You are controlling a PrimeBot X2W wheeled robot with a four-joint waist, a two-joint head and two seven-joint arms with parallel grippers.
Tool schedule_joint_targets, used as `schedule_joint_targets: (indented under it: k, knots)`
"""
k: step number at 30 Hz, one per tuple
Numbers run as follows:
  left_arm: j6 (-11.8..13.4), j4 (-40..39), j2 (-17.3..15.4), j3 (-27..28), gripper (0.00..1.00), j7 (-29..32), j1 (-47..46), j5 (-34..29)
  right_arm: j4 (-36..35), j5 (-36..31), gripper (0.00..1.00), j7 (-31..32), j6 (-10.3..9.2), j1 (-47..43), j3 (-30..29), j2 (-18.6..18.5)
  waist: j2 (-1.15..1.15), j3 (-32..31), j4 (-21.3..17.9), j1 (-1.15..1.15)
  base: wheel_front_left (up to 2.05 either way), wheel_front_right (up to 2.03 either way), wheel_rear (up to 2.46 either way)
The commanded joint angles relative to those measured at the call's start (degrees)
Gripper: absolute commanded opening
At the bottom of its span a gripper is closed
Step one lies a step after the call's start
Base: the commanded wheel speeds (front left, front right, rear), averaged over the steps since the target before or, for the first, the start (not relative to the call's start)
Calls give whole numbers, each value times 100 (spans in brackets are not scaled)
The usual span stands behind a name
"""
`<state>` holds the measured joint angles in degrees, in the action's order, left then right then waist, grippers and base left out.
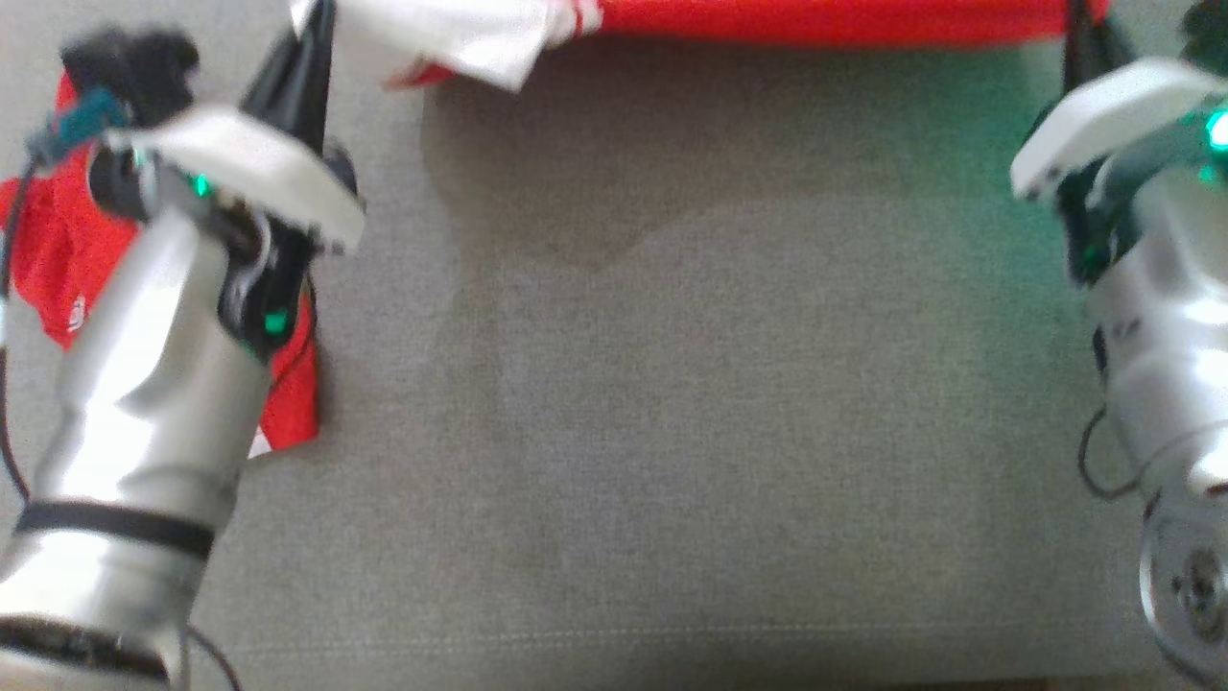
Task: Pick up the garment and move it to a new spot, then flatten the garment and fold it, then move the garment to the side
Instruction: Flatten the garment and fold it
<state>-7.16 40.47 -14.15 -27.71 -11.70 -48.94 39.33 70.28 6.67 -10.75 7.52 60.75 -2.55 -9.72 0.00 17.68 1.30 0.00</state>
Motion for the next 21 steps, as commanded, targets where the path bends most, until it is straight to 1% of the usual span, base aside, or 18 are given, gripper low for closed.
schedule_joint_targets:
  k: [1,5,11,15,20,21]
  knots:
    - [-32,-229,-343,76,0,-15,-49,49,-111,84,0,35,-3,-86,213,9,0,-186,6,0,0,0,0]
    - [-32,-423,-587,-242,0,66,473,250,-87,411,0,212,-3,-485,697,-132,0,-432,19,0,0,0,0]
    - [-32,-942,-946,-803,0,353,1083,474,-227,801,0,499,-3,-956,1438,-461,0,-700,49,0,0,0,0]
    - [-32,-1369,-1203,-1171,0,558,1410,596,-160,900,0,782,-3,-1139,1736,-776,0,-843,53,0,0,0,0]
    - [-33,-1901,-1558,-1569,0,813,1745,711,-116,1115,0,1157,-3,-1366,1999,-912,0,-1063,65,0,0,0,0]
    - [-33,-1901,-1558,-1569,0,813,1745,711,-116,1115,0,1157,-3,-1366,1999,-912,0,-1063,65,0,0,0,0]
